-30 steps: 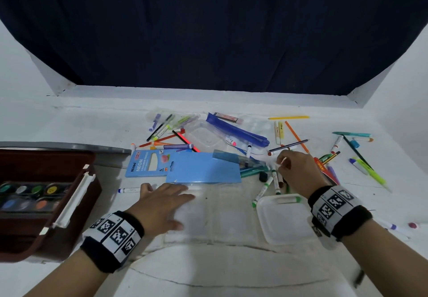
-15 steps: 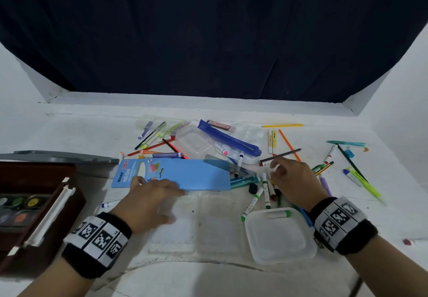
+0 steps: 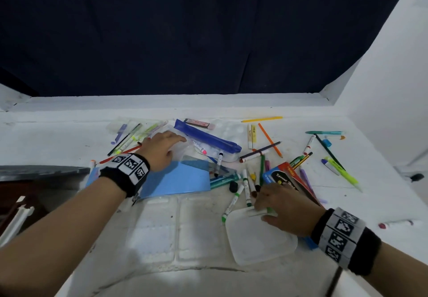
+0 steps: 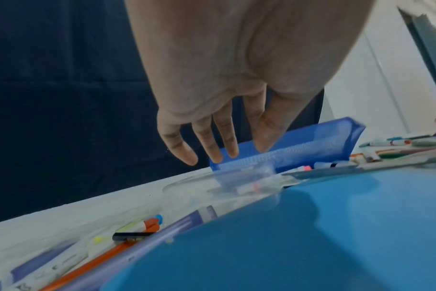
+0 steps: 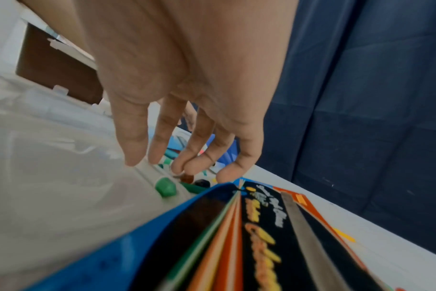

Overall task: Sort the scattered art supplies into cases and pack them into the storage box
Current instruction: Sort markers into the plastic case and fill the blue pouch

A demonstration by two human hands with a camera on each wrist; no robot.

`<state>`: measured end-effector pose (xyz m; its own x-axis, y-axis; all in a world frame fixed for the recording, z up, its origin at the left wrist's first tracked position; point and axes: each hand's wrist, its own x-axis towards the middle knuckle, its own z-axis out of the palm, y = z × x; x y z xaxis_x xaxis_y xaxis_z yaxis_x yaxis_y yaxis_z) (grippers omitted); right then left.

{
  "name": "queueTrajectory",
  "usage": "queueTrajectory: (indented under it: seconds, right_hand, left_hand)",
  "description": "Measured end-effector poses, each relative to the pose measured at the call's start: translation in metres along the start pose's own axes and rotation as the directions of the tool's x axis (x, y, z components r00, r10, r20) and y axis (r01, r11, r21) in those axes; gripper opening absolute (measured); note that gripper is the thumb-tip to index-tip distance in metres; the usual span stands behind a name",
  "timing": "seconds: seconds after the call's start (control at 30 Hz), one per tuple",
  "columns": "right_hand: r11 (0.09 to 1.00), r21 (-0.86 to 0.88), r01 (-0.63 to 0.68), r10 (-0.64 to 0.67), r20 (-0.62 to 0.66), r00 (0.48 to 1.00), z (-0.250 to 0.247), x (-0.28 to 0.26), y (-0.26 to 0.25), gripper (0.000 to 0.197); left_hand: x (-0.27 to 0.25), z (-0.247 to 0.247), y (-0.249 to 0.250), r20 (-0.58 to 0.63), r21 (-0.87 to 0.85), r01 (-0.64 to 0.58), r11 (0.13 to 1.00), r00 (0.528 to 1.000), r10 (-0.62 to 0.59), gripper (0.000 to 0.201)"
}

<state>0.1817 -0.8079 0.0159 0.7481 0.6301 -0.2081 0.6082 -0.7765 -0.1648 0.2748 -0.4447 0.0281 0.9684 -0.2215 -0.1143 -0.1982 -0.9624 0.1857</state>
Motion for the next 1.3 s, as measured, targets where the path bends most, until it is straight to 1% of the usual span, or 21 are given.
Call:
queueTrajectory:
  seconds: [0.07, 0.13, 0.23, 0.37, 0.43, 0.5, 0.67, 0.73, 0.77, 0.87, 0.93, 1.0, 1.07, 1.13, 1.17, 1.23, 1.3]
  right_hand:
    - [1.000, -0.001, 0.027, -0.027, -0.009, 1.000, 0.003, 0.002, -0.001, 0.034]
    - [0.999, -0.030, 0.030, -0.030, -0.008, 1.000, 0.006, 0.006, 0.000, 0.034]
    - [0.995, -0.095, 0.044, -0.045, -0.007, 0.999, 0.010, 0.012, 0.001, 0.030]
    - [0.985, -0.154, 0.076, -0.076, 0.004, 0.997, 0.013, 0.014, 0.001, 0.030]
    - [0.987, -0.132, 0.087, -0.087, 0.007, 0.996, 0.010, 0.015, 0.003, 0.030]
    - [0.993, -0.089, 0.080, -0.081, -0.009, 0.997, 0.004, 0.016, 0.005, 0.029]
    - [0.998, 0.057, 0.002, 0.001, -0.056, 0.998, -0.015, 0.024, 0.010, 0.015]
    - [0.998, 0.062, -0.030, 0.034, -0.078, 0.996, -0.022, 0.032, 0.013, 0.010]
    - [0.998, 0.042, -0.054, 0.058, -0.109, 0.992, -0.027, 0.036, 0.014, 0.009]
    - [0.987, -0.052, -0.151, 0.132, -0.267, 0.955, -0.038, 0.049, 0.020, 0.014]
    - [0.981, -0.031, -0.191, 0.172, -0.310, 0.935, -0.043, 0.053, 0.021, 0.022]
    - [0.984, 0.026, -0.179, 0.178, -0.306, 0.935, -0.044, 0.053, 0.017, 0.023]
    - [0.985, 0.096, -0.144, 0.165, -0.266, 0.950, -0.044, 0.049, 0.009, 0.018]
    - [0.988, 0.089, -0.123, 0.137, -0.170, 0.976, -0.038, 0.042, 0.000, 0.009]
    - [0.991, 0.066, -0.117, 0.124, -0.114, 0.986, -0.034, 0.037, -0.005, 0.008]
    - [0.992, 0.001, -0.128, 0.128, 0.000, 0.992, -0.021, 0.026, -0.011, 0.016]
    - [0.984, -0.110, -0.143, 0.151, 0.077, 0.985, -0.010, 0.016, -0.014, 0.032]
  left_hand:
    - [0.011, -0.004, 0.002, 0.061, 0.083, 0.023, 0.996, 0.998, -0.028, 0.073]
    - [0.025, -0.007, 0.005, 0.116, 0.164, 0.026, 0.986, 0.992, -0.046, 0.076]
    - [0.038, -0.011, 0.011, 0.178, 0.301, -0.011, 0.954, 0.983, -0.045, 0.073]
    - [0.046, -0.019, 0.016, 0.240, 0.413, -0.077, 0.907, 0.970, -0.027, 0.079]
    - [0.047, -0.020, 0.017, 0.238, 0.431, -0.085, 0.898, 0.971, -0.022, 0.081]
    - [0.047, -0.021, 0.018, 0.226, 0.441, -0.084, 0.894, 0.974, -0.020, 0.087]
    - [0.041, -0.024, 0.010, 0.151, 0.427, -0.058, 0.902, 0.988, -0.008, 0.086]
    - [0.037, -0.031, 0.004, 0.111, 0.375, -0.007, 0.927, 0.993, -0.038, 0.088]
    - [0.035, -0.037, 0.001, 0.081, 0.350, 0.023, 0.937, 0.995, -0.055, 0.089]
    - [0.025, -0.059, -0.004, -0.068, 0.252, 0.110, 0.961, 0.993, -0.096, 0.090]
    - [0.014, -0.073, -0.003, -0.166, 0.137, 0.131, 0.982, 0.980, -0.108, 0.090]
    - [-0.001, -0.083, 0.004, -0.223, -0.038, 0.115, 0.993, 0.967, -0.121, 0.090]
    - [-0.019, -0.087, 0.014, -0.240, -0.218, 0.065, 0.974, 0.963, -0.118, 0.090]
    - [-0.039, -0.086, 0.027, -0.244, -0.379, 0.002, 0.925, 0.964, -0.102, 0.091]
    - [-0.049, -0.084, 0.035, -0.249, -0.453, -0.040, 0.890, 0.965, -0.083, 0.092]
    - [-0.067, -0.080, 0.050, -0.274, -0.589, -0.110, 0.801, 0.959, -0.070, 0.093]
    - [-0.084, -0.074, 0.063, -0.299, -0.695, -0.149, 0.704, 0.950, -0.093, 0.095]
